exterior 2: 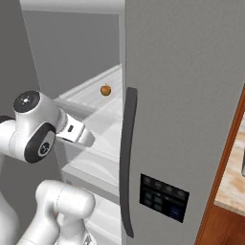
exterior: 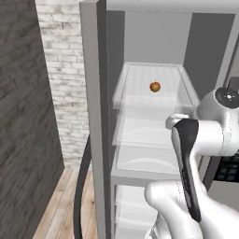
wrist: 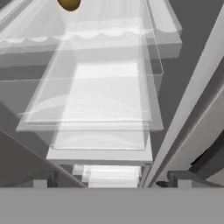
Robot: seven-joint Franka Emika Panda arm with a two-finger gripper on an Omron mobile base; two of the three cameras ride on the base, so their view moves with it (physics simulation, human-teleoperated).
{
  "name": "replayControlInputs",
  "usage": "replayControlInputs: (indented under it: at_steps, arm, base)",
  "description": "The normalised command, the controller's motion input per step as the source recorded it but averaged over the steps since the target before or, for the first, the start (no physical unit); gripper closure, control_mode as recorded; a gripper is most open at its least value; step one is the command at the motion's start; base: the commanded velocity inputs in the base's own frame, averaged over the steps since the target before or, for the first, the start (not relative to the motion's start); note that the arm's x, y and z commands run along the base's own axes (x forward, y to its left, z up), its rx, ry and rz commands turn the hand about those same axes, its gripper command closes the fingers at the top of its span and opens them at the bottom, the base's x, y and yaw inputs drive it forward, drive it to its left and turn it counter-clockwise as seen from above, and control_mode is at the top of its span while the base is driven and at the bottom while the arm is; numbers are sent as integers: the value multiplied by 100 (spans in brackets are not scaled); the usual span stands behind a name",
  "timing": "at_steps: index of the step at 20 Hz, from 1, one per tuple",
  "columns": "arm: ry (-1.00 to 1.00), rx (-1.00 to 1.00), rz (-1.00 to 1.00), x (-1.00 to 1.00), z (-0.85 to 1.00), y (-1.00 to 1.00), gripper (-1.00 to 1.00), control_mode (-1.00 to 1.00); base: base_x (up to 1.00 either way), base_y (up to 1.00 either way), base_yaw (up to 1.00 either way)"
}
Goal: Pick the tangerine and apple from the fridge and place them inside the tupperware on the counter.
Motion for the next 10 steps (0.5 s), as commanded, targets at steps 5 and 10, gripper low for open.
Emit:
replayControlInputs:
  at_steps: [5,10]
  arm:
    - [0,-22,-1,67,50,0,-100,-100]
    - [2,-2,-7,81,17,5,-100,-100]
  base:
    - [0,0,0]
    - [0,0,0]
